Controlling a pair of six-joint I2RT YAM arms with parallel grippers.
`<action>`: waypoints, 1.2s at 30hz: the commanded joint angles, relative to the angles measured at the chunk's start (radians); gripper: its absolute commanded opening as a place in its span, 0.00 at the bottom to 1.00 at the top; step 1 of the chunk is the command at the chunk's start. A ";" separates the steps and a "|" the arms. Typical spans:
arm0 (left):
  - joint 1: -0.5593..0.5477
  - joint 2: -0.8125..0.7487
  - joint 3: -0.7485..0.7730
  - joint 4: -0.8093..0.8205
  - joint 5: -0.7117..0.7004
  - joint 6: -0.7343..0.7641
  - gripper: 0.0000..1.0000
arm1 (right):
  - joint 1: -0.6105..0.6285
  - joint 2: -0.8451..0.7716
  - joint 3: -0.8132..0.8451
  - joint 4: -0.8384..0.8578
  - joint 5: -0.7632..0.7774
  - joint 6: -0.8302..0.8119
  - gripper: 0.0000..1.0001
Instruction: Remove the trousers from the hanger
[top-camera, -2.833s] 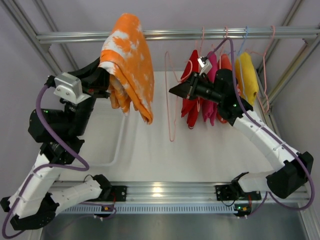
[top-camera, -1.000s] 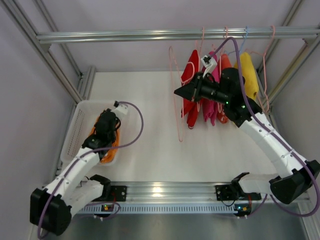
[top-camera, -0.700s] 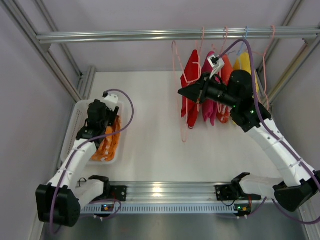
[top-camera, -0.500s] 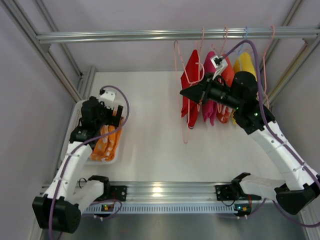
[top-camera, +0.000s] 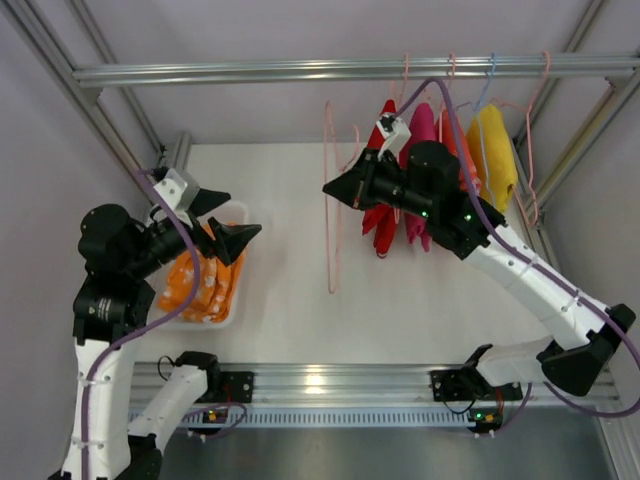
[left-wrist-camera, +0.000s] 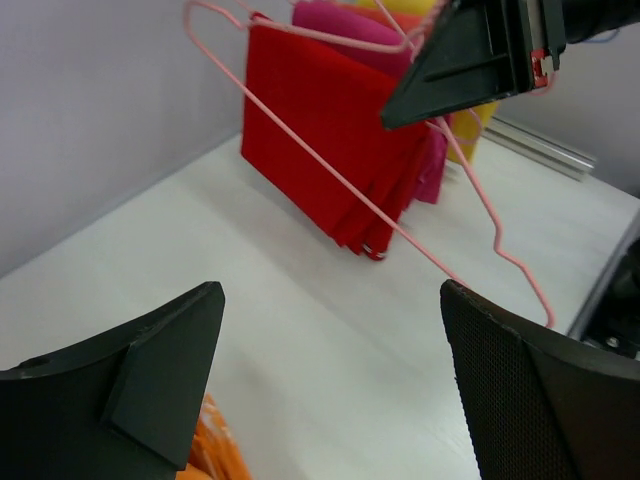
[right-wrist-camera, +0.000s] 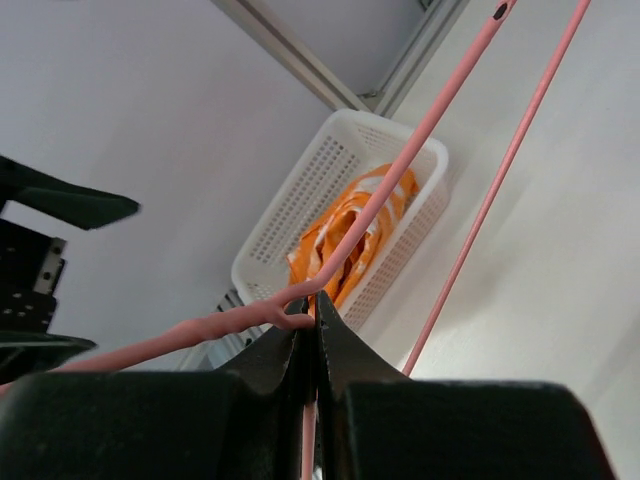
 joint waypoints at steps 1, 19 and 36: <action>0.001 0.050 -0.038 -0.059 0.165 -0.099 0.93 | 0.087 0.034 0.104 0.010 0.167 0.047 0.00; -0.462 0.214 -0.005 0.018 -0.335 -0.148 0.85 | 0.218 0.205 0.287 -0.029 0.333 0.049 0.00; -0.491 0.256 0.037 0.060 -0.456 -0.131 0.00 | 0.217 0.191 0.244 0.005 0.288 0.050 0.00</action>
